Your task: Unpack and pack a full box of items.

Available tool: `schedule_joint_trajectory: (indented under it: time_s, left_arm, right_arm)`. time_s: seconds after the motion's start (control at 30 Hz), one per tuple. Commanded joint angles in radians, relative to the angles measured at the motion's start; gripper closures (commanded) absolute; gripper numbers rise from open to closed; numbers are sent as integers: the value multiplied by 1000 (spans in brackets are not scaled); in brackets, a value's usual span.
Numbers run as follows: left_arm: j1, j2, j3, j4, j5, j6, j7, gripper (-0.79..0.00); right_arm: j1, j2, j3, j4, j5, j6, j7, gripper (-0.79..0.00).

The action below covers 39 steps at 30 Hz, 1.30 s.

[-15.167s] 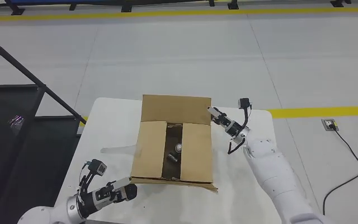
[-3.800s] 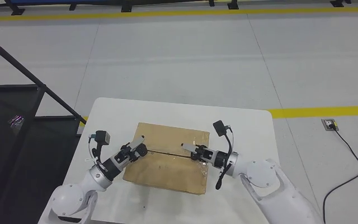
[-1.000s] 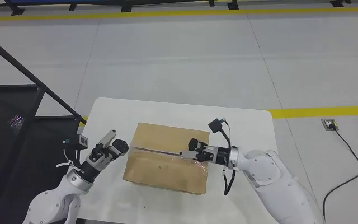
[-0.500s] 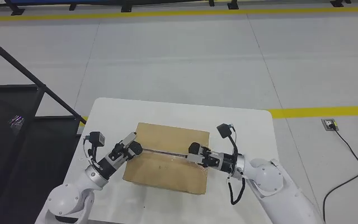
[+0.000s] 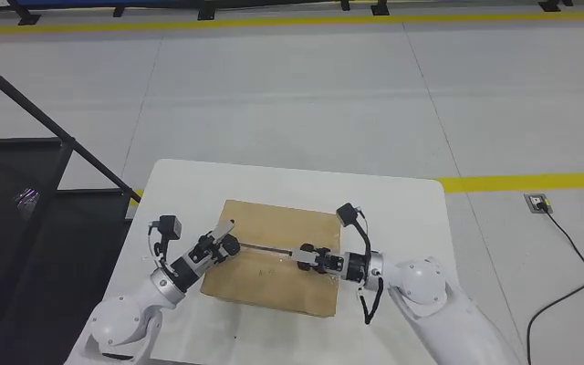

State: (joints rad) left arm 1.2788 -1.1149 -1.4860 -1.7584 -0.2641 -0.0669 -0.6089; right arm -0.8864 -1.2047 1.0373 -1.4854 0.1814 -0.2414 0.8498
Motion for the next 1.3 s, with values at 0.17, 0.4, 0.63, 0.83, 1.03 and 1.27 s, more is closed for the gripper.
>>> schedule_joint_trajectory:
  time_s: [0.17, 0.4, 0.63, 0.83, 1.03, 1.27]
  left_arm:
    - [-18, 0, 18, 15, 6, 4, -13, -785]
    - [-29, -1, 32, 29, 11, 2, -19, -785]
    - [20, 1, -43, -12, -61, -60, 35, -785]
    - [107, 3, -173, 1, -112, -67, 194, -785]
    - [97, 0, -166, 94, -105, -43, 224, -785]
    - [60, -4, -102, 140, -100, -34, 149, -785]
  right_arm:
    - [16, -9, -24, 15, -39, 24, -67, -785]
    - [29, -20, -52, 7, -65, 140, -112, -785]
    - [49, -30, -66, 9, -70, 188, -140, -785]
    - [58, -34, -70, 12, -70, 195, -126, -785]
    - [76, -42, -85, 25, -64, 191, -121, -785]
    - [98, -55, -106, 45, -54, 188, -131, -785]
